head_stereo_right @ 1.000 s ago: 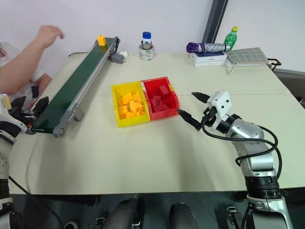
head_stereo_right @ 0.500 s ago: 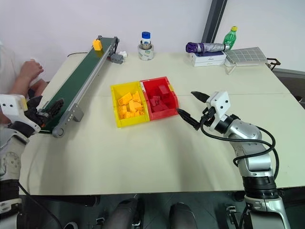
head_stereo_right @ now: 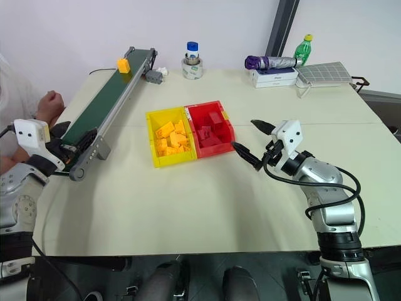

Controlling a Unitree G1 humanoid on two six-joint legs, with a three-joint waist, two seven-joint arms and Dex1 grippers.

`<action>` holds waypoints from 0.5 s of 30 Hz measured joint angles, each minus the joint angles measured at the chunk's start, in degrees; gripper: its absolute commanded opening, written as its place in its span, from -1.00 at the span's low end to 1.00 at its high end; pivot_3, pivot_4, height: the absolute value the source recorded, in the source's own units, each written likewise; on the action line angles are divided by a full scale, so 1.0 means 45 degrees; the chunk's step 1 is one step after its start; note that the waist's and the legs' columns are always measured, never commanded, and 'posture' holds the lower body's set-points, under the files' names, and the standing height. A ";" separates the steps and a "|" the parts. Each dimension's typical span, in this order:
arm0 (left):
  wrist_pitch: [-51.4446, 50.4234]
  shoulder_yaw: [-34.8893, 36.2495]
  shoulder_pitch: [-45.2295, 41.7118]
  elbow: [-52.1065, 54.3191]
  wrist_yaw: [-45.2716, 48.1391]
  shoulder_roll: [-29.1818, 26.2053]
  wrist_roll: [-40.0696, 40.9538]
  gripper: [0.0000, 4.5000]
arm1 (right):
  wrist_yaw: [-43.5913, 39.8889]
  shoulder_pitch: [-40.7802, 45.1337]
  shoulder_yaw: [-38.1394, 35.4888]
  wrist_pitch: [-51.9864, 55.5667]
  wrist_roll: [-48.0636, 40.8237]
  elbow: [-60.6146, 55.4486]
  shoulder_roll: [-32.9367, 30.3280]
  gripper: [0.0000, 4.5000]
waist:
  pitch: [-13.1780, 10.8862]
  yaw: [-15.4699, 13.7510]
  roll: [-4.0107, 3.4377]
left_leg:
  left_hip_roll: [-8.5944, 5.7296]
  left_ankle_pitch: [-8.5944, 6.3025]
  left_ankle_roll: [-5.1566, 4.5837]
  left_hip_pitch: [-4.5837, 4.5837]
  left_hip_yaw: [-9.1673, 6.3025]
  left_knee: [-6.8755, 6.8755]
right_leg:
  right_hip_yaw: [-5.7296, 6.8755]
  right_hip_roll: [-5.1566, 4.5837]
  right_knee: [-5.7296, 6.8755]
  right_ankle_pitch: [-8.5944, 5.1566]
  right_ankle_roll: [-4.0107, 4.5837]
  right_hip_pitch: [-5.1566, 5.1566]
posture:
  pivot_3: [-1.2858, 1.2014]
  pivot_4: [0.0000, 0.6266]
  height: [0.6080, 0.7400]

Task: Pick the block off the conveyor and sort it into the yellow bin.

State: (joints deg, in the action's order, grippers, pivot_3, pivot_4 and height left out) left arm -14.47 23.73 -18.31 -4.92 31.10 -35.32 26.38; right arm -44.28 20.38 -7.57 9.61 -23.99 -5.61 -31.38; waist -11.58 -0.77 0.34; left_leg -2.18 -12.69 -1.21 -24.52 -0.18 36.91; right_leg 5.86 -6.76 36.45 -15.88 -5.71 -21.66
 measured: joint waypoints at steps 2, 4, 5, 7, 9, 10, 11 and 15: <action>-0.0010 0.0009 -0.0042 -0.0023 -0.0030 -0.0004 0.0052 0.97 | -0.0091 0.0015 -0.0001 0.0019 -0.0067 0.0000 0.0000 1.00 | 0.0000 -0.0008 0.0000 | 0.0000 0.0000 0.0000 0.0000 0.0000 0.0000 | 0.0000 0.0000 0.0000 0.0000 0.0000 -0.0003 | 0.03 -0.52 1.00; -0.0006 0.0034 -0.0128 -0.0138 -0.0118 -0.0009 0.0050 0.97 | -0.0298 0.0027 -0.0005 0.0039 -0.0381 0.0000 0.0000 1.00 | 0.0000 -0.0007 0.0000 | 0.0000 0.0001 -0.0002 0.0000 0.0000 0.0001 | 0.0000 0.0000 0.0000 0.0000 0.0000 0.0000 | 0.03 -0.52 1.00; 0.0009 0.0040 -0.0129 -0.0180 -0.0185 -0.0009 0.0043 0.97 | -0.0353 0.0030 -0.0026 0.0040 -0.0491 0.0000 0.0000 1.00 | 0.0000 -0.0003 0.0000 | 0.0000 0.0001 -0.0002 0.0000 0.0000 0.0001 | 0.0000 0.0000 0.0000 0.0000 0.0000 0.0001 | 0.03 -0.52 1.00; 0.0051 0.0042 -0.0124 -0.0283 -0.0218 -0.0009 0.0040 0.97 | -0.0392 0.0039 -0.0059 0.0039 -0.0589 0.0000 0.0000 1.00 | 0.0000 -0.0002 0.0000 | 0.0000 0.0013 -0.0023 0.0000 0.0000 0.0000 | 0.0000 0.0001 0.0000 0.0000 0.0000 0.0002 | 0.03 -0.52 1.00; 0.0099 0.0043 -0.0116 -0.0300 -0.0208 -0.0009 0.0038 0.97 | -0.0421 0.0062 -0.0060 0.0039 -0.0672 0.0000 0.0000 1.00 | 0.0000 -0.0003 0.0000 | 0.0000 0.0015 -0.0025 0.0000 0.0000 0.0000 | 0.0000 0.0001 0.0000 0.0000 0.0000 0.0000 | 0.03 -0.52 1.00; 0.0171 0.0047 -0.0110 -0.0308 -0.0205 -0.0010 0.0029 0.97 | -0.0445 0.0080 -0.0061 0.0036 -0.0725 -0.0001 0.0000 1.00 | 0.0000 -0.0004 0.0000 | 0.0000 0.0015 -0.0025 0.0000 0.0000 0.0001 | 0.0000 0.0001 0.0000 0.0000 0.0000 0.0001 | 0.03 -0.52 1.00; 0.0307 0.0062 -0.0106 -0.0359 -0.0201 -0.0013 0.0017 0.97 | -0.0462 0.0099 -0.0060 0.0023 -0.0728 0.0000 0.0000 1.00 | 0.0000 -0.0004 0.0000 | 0.0000 0.0015 -0.0025 0.0000 0.0000 0.0001 | 0.0000 0.0000 0.0000 0.0000 0.0000 0.0000 | 0.03 -0.52 1.00; 0.0619 0.0379 0.0013 -0.0441 -0.0197 -0.0060 0.0010 0.97 | -0.0460 0.0237 -0.0047 -0.0071 -0.0688 0.0014 -0.0001 1.00 | 0.0000 0.0002 0.0000 | 0.0000 0.0014 -0.0024 0.0000 0.0000 0.0000 | -0.0002 0.0000 0.0000 0.0000 0.0000 -0.0021 | 0.03 -0.52 1.00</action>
State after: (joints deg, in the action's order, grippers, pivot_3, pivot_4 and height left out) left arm -11.68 25.43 -18.25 -6.90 30.21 -35.59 26.42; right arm -46.36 21.44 -7.78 9.29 -27.09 -5.54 -31.38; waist -11.58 -0.77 0.34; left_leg -2.18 -12.63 -1.32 -24.53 -0.17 36.91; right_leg 5.86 -6.76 36.45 -15.88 -5.71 -21.76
